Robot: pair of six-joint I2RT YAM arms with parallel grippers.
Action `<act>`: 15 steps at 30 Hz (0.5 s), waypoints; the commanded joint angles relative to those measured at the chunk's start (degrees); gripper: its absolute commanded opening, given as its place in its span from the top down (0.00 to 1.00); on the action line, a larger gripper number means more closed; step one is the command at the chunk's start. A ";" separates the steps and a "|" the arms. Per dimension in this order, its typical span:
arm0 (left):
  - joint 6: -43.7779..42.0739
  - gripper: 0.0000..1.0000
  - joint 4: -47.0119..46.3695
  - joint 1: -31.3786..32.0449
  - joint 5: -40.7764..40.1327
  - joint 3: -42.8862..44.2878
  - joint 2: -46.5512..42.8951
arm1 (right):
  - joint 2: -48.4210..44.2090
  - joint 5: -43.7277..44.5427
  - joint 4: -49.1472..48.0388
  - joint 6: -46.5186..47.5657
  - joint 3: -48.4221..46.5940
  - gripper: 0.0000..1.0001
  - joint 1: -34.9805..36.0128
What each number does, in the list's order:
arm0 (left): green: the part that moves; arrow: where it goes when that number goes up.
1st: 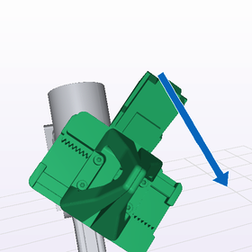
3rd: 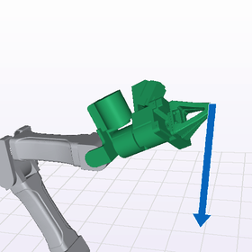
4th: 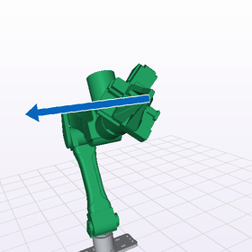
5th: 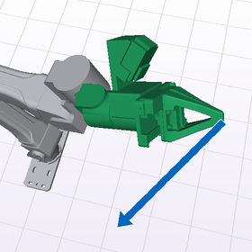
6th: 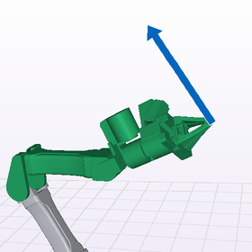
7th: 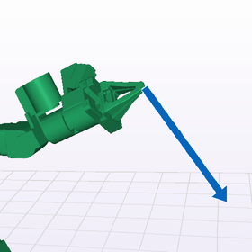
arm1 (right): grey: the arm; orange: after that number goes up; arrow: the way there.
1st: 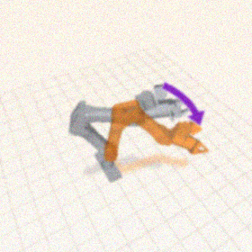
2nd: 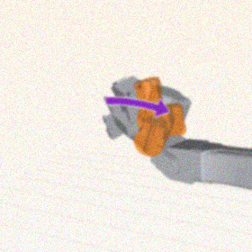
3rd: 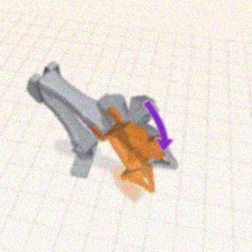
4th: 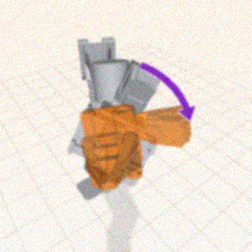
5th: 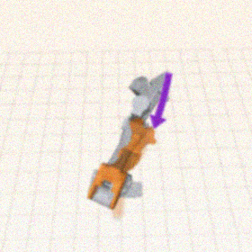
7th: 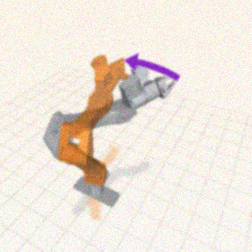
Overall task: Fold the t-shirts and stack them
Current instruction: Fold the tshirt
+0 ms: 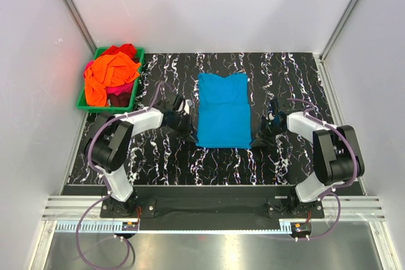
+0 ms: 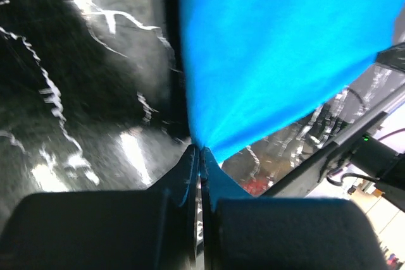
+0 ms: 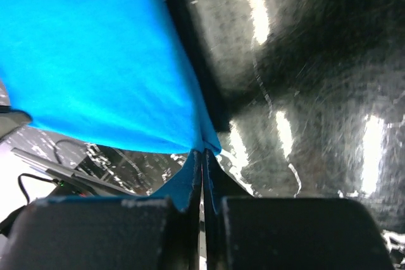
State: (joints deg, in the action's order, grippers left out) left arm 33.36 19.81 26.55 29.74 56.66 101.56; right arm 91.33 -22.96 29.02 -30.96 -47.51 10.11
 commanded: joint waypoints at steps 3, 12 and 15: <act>1.52 1.00 0.49 0.08 -1.16 5.22 -5.58 | -5.28 2.48 1.57 -1.47 -2.41 1.00 -0.27; 3.64 1.00 -5.13 0.52 0.50 -8.05 -6.99 | -5.37 4.06 2.36 -1.47 1.80 1.00 -0.27; 3.64 1.00 -6.19 1.05 0.94 -9.55 -6.11 | -5.11 4.59 2.62 -1.82 2.42 1.00 -0.27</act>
State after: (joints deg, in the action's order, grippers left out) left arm 36.97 16.27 27.27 29.98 47.97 96.01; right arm 87.57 -21.69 30.00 -32.42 -45.78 10.11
